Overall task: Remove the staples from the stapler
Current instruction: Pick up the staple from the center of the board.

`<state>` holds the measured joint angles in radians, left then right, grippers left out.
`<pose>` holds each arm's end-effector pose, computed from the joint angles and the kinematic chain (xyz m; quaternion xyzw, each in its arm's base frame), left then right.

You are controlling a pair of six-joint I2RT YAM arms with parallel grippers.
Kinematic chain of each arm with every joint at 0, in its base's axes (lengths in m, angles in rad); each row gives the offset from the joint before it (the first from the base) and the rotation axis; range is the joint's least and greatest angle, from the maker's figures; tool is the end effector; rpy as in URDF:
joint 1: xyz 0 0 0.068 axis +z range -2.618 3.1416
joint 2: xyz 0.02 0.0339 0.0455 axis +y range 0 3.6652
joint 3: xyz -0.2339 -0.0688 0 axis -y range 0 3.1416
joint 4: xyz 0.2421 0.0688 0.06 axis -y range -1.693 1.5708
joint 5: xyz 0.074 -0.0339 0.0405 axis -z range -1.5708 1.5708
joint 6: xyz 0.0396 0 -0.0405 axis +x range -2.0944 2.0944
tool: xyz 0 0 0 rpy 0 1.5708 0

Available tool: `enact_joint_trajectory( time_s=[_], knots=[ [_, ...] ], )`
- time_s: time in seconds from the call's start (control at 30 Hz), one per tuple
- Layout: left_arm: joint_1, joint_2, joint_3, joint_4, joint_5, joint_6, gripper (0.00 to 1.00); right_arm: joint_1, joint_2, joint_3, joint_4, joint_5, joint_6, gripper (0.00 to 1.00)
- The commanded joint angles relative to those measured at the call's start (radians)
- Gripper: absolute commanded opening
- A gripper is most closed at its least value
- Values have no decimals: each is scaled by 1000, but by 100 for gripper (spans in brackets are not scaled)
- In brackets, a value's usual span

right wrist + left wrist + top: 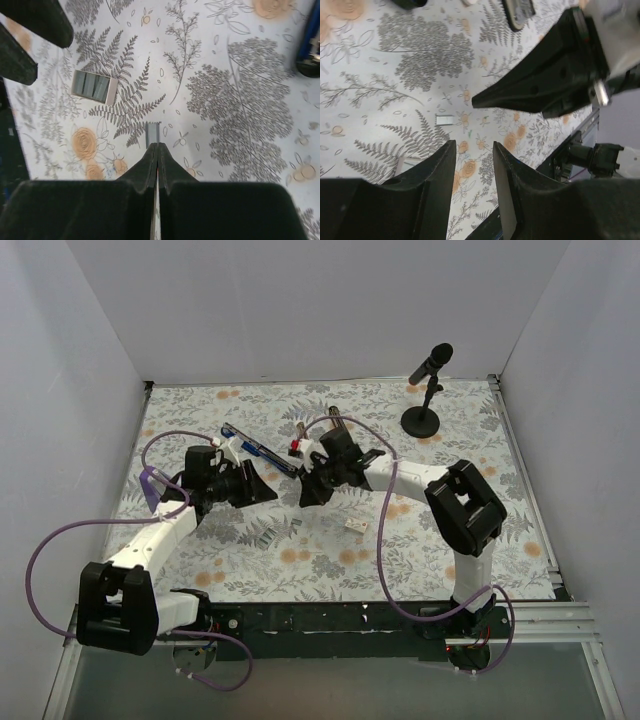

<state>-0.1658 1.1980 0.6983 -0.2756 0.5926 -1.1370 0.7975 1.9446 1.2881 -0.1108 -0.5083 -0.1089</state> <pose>0.2453 -0.0635 0.1932 -0.3115 0.8326 -0.4387 0.1314 0.2740 0.3083 0.1556 -0.4784 0.7578 0.3456 0.2781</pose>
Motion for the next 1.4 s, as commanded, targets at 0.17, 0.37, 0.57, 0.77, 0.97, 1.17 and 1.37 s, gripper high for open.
enact_joint_trajectory(
  time_s=[0.17,0.37,0.57,0.77,0.97,1.17,1.37],
  knots=[
    [5,-5,30,90,46,53,36,-64,-159,-29,-44,-41,65,3],
    [17,-40,53,-83,-353,-55,38,34,-96,-4,-116,275,23,22],
    [72,-189,26,-108,-373,-92,45,109,-58,23,-121,367,-11,24],
    [77,-255,-25,-94,-369,-90,45,141,-9,77,-159,361,-32,25],
    [78,-236,-33,-88,-340,-89,46,157,27,108,-176,381,-48,26],
    [77,-235,-37,-82,-326,-84,46,169,31,125,-182,370,-49,28],
    [78,-236,-39,-83,-330,-84,46,178,51,126,-184,378,-51,29]
  ],
)
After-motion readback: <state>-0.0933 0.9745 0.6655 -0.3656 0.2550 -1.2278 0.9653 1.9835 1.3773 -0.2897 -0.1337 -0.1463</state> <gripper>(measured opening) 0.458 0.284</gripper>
